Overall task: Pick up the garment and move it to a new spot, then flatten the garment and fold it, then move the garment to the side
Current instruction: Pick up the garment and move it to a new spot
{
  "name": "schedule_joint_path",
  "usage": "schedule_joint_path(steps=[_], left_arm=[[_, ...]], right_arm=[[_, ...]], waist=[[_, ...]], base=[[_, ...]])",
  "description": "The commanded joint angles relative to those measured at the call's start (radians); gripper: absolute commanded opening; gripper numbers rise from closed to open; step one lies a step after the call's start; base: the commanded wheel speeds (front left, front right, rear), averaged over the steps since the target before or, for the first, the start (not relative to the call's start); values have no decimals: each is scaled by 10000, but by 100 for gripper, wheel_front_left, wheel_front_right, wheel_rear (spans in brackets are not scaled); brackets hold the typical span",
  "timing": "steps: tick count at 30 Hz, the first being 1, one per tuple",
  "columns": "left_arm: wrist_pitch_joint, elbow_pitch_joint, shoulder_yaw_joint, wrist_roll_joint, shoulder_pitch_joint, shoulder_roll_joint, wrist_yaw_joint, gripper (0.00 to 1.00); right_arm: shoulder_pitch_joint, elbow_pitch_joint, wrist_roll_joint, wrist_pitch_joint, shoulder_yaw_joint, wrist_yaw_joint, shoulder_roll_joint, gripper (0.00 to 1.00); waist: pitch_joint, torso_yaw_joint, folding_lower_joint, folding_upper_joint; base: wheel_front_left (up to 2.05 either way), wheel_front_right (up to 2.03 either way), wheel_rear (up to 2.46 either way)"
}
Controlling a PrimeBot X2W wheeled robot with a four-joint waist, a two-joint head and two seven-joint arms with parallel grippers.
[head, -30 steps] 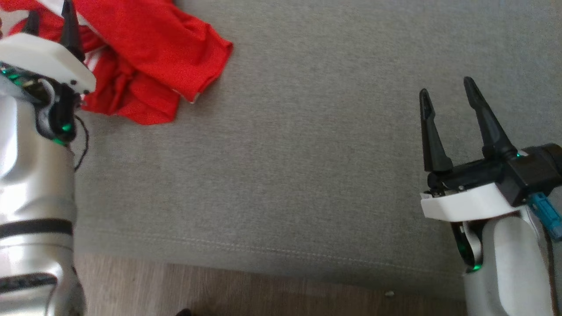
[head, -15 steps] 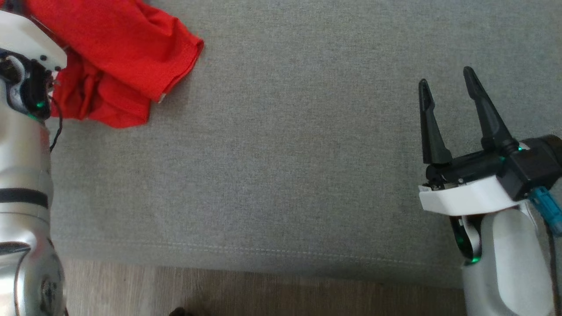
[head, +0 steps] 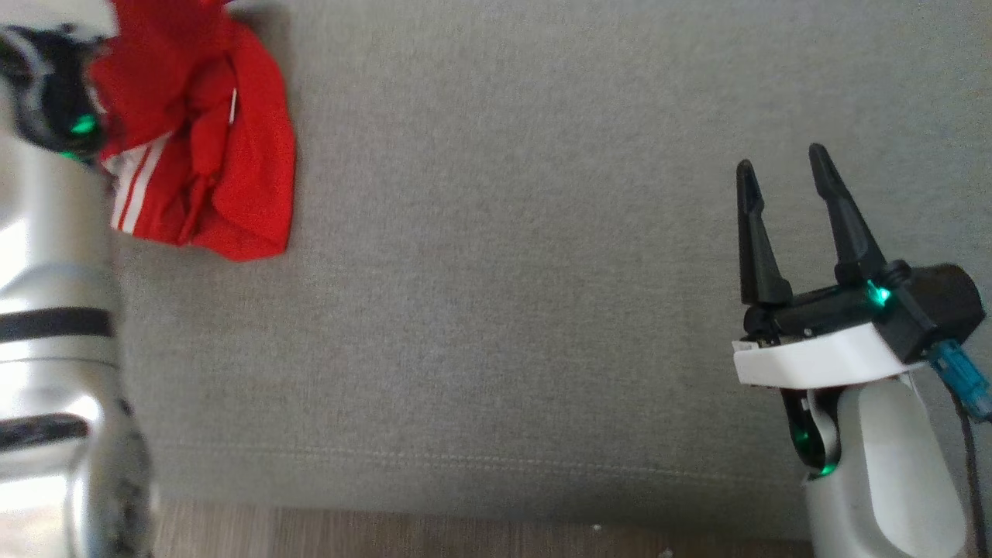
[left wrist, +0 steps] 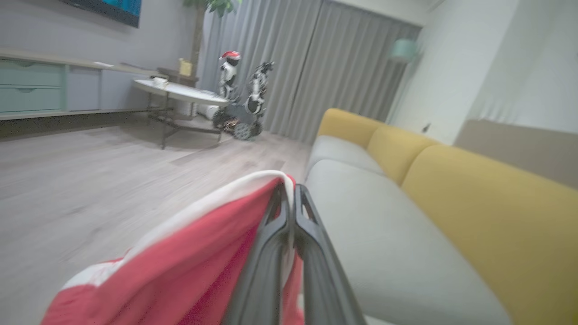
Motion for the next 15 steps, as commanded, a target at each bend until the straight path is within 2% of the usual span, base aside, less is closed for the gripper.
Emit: schedule_joint_path(steps=[1,6,10,15], left_arm=[[-105,-725,-56,-212,0,115,-103,0],[360,-2210,-615,-737,605,-656,-210,0],[962,-3511,-1200,-1017,1106,-1043,-223,0],[1618,-4931,-2001,-1415,1563,-1288,116,0]], right_arm=[[24,-215,183,-139,230,65,52,100],[111,-3,532,-274,374,65,52,100],[106,62,718,-337,466,65,52,100],[-20,58,954,-389,554,65,52,100]], waist=[[-618,-217,0,0],[-1301,-726,0,0],[-1583,-1307,0,0],[-1582,-2195,0,0]], base=[[0,0,0],[0,0,0],[0,0,0],[0,0,0]])
